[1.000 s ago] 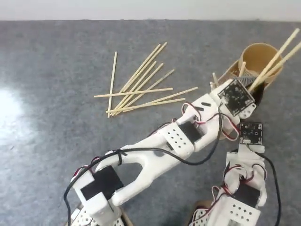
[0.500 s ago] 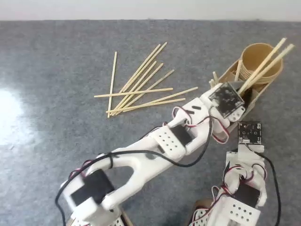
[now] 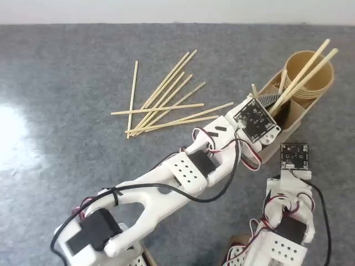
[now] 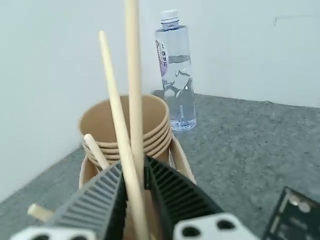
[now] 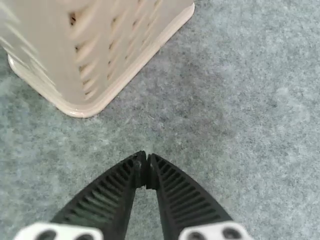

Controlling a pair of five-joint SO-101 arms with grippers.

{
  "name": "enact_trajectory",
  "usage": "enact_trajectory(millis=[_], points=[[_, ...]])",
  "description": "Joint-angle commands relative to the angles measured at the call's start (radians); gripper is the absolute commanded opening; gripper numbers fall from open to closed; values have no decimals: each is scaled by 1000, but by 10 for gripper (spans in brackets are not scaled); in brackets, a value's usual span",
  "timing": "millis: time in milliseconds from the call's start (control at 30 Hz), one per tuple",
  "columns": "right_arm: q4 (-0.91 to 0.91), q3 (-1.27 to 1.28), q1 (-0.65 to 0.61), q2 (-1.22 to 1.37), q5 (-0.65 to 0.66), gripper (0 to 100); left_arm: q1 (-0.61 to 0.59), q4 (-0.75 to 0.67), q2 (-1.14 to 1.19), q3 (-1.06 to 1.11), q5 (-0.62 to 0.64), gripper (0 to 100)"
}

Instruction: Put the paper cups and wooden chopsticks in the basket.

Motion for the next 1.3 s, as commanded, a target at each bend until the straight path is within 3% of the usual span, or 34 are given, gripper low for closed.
enact_trajectory(millis=[0,367,1033,1133,1200,1267], points=[[-19,18,-12,-7,9,9,20,-14,-34,-4,-133,32],[-19,18,-15,-7,12,9,-11,-18,-32,7,-51,130],[-19,18,-15,-7,12,9,-21,-3,-41,90,-51,130],[-19,18,-15,-7,12,9,-8,66,-44,79,-101,105],[-19,18,-15,-7,12,9,3,91,-44,70,-144,6],[-19,18,-15,-7,12,9,5,103,-46,68,-150,27]])
